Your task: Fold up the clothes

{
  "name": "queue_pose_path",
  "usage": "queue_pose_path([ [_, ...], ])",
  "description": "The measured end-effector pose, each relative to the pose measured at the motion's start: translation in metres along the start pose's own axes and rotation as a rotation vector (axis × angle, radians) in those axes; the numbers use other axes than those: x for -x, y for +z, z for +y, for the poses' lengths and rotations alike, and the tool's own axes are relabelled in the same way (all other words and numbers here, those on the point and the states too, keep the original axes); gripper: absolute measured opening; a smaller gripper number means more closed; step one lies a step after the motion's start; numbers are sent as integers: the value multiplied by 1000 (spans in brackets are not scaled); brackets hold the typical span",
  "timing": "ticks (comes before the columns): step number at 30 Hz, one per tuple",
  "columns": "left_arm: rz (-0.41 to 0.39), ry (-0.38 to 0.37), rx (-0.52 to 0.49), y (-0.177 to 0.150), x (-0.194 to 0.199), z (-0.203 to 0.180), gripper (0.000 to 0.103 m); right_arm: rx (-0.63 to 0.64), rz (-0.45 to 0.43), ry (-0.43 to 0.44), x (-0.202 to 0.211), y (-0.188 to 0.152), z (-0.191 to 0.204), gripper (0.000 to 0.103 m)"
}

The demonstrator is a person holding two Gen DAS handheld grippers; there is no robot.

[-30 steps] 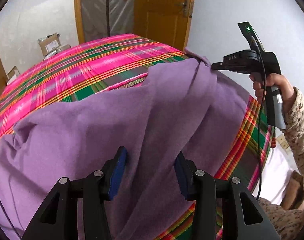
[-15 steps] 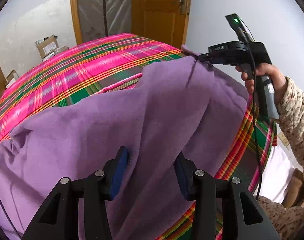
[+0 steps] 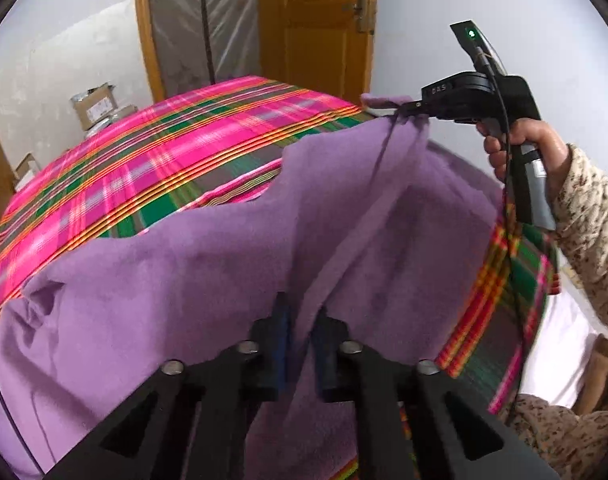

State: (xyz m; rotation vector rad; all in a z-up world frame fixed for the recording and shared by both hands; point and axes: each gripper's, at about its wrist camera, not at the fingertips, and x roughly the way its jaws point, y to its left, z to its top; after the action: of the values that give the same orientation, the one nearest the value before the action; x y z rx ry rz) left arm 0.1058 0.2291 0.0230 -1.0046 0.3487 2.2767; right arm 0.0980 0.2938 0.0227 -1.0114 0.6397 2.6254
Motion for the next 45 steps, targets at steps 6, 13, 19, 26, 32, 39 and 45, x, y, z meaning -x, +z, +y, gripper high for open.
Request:
queue_pose_path([
  [6, -33, 24, -34, 4, 10, -13, 8, 19, -79, 3, 31, 1, -1, 5],
  [13, -71, 27, -67, 8, 23, -30, 8, 7, -157, 10, 69, 0, -16, 5],
  [19, -77, 28, -93, 7, 28, -48, 8, -4, -197, 4, 96, -9, -34, 5],
  [26, -28, 33, -117, -6, 22, -62, 8, -37, -145, -9, 92, -36, -61, 5],
  [32, -4, 42, -127, -15, 16, -69, 8, -73, -100, -17, 81, -60, -79, 5],
  [39, 25, 39, -102, -19, 5, -68, 8, -139, -25, 6, 69, -77, -100, 6],
  [45, 33, 31, -87, -22, 4, -66, 11, -166, 14, 12, 64, -86, -106, 8],
])
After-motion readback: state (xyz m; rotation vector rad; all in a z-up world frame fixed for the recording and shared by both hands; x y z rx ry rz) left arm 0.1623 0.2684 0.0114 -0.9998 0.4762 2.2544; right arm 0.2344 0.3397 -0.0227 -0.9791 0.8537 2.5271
